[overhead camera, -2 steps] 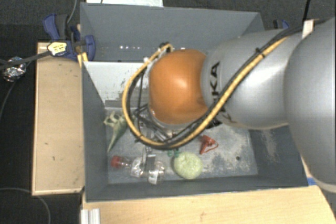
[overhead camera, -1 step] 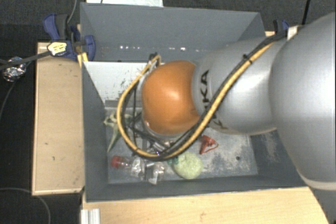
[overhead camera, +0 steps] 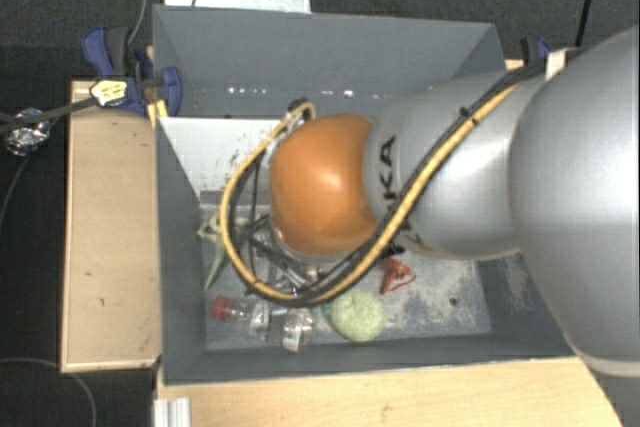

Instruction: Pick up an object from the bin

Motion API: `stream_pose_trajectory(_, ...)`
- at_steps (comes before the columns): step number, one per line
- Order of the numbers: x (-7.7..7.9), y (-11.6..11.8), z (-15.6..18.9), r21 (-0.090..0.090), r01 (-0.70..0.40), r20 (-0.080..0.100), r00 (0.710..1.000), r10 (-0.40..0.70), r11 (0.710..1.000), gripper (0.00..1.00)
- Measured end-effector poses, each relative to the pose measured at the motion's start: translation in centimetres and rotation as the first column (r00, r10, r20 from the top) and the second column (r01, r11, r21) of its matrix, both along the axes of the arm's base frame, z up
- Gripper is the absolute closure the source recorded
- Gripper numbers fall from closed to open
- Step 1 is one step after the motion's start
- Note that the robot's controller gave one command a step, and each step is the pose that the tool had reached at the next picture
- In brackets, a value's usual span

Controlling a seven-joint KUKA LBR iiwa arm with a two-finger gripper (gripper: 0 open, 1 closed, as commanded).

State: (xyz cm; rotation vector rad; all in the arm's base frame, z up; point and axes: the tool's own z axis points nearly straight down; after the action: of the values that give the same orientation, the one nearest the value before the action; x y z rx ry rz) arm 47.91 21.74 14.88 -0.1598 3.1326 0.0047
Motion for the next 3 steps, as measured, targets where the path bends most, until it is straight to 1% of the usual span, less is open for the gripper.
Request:
stream_pose_trajectory(1,0.0,-0.6,-4.9,-0.002,-0.259,-0.002,0.966,0.259,0.966,0.00)
stream_pose_trajectory(2,-0.1,0.3,-7.9,-0.001,-0.402,0.000,0.915,0.402,0.915,1.00)
stream_pose_trajectory(3,-0.1,0.3,-7.9,-0.002,-0.402,0.000,0.916,0.402,0.916,1.00)
